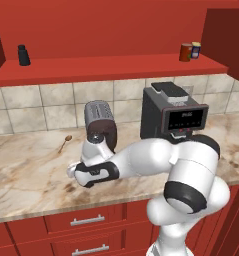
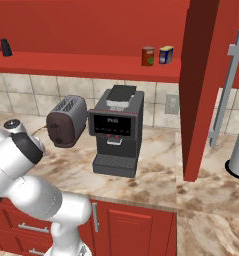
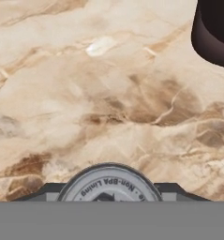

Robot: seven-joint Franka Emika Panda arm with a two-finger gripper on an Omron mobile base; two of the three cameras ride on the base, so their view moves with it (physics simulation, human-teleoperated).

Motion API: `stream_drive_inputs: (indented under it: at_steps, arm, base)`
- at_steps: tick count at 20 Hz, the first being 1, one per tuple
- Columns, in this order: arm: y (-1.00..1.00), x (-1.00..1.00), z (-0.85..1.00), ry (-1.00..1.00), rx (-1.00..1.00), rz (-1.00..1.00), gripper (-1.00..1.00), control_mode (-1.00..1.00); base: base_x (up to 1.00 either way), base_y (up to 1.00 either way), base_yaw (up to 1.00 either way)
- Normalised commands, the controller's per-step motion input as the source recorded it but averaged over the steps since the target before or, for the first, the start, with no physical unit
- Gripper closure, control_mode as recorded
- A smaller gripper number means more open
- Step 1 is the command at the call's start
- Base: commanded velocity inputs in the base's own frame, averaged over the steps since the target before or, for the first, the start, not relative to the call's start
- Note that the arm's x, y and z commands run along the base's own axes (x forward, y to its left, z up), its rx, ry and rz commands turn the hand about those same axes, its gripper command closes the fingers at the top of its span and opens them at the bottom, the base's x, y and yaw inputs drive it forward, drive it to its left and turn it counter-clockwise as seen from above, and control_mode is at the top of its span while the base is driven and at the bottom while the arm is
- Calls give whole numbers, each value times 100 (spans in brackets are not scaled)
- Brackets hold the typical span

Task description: Pick the cans from the counter and place them in their designated side in the cabinet.

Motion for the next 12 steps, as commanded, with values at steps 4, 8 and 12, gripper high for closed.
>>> stream_drive_inputs:
  at_steps: [4,8,12]
  arm:
    - [-2,-3,0,0,-2,0,100,-100]
    - [-6,-7,4,0,-1,0,100,-100]
    - [-8,-8,15,0,0,0,100,-100]
  base:
    - [0,0,0]
    - [0,0,0]
    - [0,0,0]
